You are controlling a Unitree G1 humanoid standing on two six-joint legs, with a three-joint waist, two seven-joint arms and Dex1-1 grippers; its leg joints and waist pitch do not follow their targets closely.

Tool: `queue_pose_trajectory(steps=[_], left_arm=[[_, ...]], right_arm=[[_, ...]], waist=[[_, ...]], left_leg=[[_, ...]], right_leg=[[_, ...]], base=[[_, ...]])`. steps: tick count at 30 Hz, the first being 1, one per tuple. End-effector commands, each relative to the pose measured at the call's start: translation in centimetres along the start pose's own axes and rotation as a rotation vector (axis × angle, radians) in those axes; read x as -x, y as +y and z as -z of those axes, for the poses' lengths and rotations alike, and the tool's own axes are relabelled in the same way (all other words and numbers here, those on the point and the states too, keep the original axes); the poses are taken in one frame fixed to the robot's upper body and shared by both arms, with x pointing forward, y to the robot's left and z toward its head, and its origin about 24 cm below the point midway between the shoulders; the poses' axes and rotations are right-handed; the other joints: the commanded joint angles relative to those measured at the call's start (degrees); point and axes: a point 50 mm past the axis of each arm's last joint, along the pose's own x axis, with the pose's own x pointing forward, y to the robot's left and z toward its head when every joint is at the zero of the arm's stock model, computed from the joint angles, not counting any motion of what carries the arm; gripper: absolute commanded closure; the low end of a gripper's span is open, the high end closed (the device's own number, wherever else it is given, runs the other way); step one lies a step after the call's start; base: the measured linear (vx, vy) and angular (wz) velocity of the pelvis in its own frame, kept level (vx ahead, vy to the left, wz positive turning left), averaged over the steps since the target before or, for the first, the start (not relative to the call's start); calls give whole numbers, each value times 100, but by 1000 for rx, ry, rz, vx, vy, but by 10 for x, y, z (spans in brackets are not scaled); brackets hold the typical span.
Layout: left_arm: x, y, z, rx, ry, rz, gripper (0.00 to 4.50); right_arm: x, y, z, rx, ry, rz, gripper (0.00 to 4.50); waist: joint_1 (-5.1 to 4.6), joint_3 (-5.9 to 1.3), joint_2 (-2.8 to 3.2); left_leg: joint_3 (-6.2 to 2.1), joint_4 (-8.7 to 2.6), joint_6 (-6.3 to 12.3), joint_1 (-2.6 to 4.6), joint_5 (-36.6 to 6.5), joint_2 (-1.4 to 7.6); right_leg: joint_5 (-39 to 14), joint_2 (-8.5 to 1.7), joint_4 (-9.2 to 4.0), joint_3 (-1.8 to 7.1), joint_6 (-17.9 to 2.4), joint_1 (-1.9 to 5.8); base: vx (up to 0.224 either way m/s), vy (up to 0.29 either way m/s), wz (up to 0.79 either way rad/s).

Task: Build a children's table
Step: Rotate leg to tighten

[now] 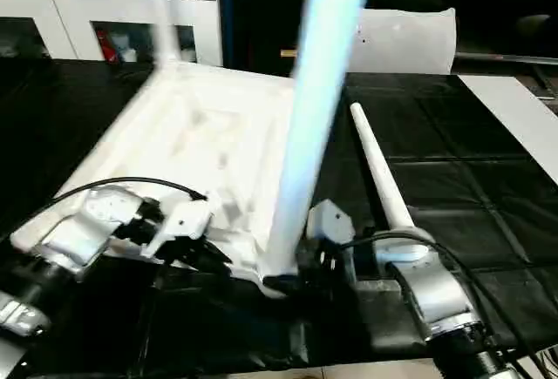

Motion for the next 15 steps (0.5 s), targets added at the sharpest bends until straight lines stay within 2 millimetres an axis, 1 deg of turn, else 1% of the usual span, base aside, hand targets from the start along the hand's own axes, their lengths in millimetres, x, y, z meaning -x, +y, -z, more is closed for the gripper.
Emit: queue_pose_trajectory(steps=[1,3,6,9,11,15], left_arm=[[-2,3,-10,-64,12,58,450],[-2,3,-9,-67,13,62,450],[-1,2,-8,-68,16,65,450],[-1,2,-7,-68,19,64,450],[0,2,-6,-63,20,61,450],[1,1,-3,-49,20,46,450]], right_arm=[[0,-2,-2,-6,-12,-12,86],[0,-2,-1,-8,-10,-21,95],[0,-1,0,-15,-7,-30,132],[0,1,0,-20,-6,-37,139],[-2,2,1,-26,-5,-43,172],[-6,5,3,-42,-10,-53,181]], waist=[[-40,-361,-7],[-38,-360,-2],[-35,-357,-4],[-36,-354,1],[-35,-358,-7],[-33,-357,-2]], left_leg=[[-33,-424,242,10,-1111,244],[-30,-421,250,12,-1108,242],[-35,-425,228,11,-1135,248],[-37,-431,216,14,-1158,253],[-34,-426,213,13,-1148,250],[-36,-428,208,15,-1143,249]], right_leg=[[-1303,-367,-412,342,-1091,314],[-1306,-365,-415,342,-1100,311],[-1356,-370,-413,342,-1087,313],[-1404,-368,-418,339,-1071,308],[-1385,-369,-416,342,-1075,309],[-1416,-368,-417,340,-1062,308]], base=[[0,0,0],[0,0,0],[0,0,0],[0,0,0],[0,0,0],[0,0,0]])
